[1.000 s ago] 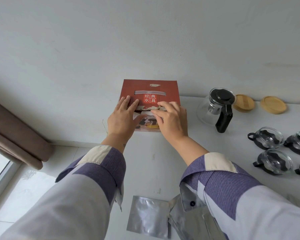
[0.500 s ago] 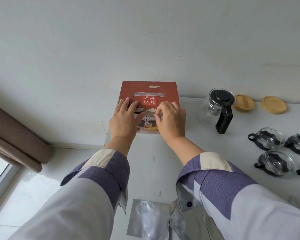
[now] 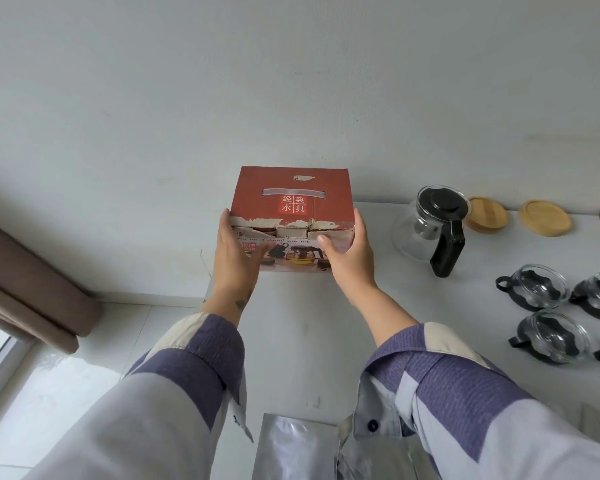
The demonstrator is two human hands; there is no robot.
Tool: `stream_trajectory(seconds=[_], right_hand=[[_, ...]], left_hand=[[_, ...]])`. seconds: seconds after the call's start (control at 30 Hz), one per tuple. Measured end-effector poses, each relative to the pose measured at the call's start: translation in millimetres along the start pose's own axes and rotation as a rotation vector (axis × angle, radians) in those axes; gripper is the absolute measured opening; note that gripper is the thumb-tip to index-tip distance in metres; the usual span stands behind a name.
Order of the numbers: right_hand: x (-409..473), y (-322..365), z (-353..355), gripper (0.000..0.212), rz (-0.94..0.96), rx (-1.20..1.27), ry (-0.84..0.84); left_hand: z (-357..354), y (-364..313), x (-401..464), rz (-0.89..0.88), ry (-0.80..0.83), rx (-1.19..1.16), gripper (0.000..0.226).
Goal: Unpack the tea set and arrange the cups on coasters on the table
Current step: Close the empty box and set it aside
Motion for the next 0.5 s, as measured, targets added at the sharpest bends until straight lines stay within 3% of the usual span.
stream_trajectory(seconds=[0.23,0.5], right_hand=[[44.7,11.2,-2.8,0.071,-0.003,-0.038,-0.042],[62.8,0.3,-16.4,0.067,-0.002,-0.082,-0.11]], left_hand=[[-15.1,-4.6,40.9,0.029,0.051,-0.054,0.069],[-31.2,3.8,60.7,0.12,0.019,0.063,0.051]])
Point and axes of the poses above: each hand's wrist, its own x-axis towards the middle knuckle, its own z-axis out of the back of the hand, y = z × x, the point moved 2 cm from there along x, towards the middle knuckle, and after that the axes turned 8 degrees about -z, right-handed, at the moved point
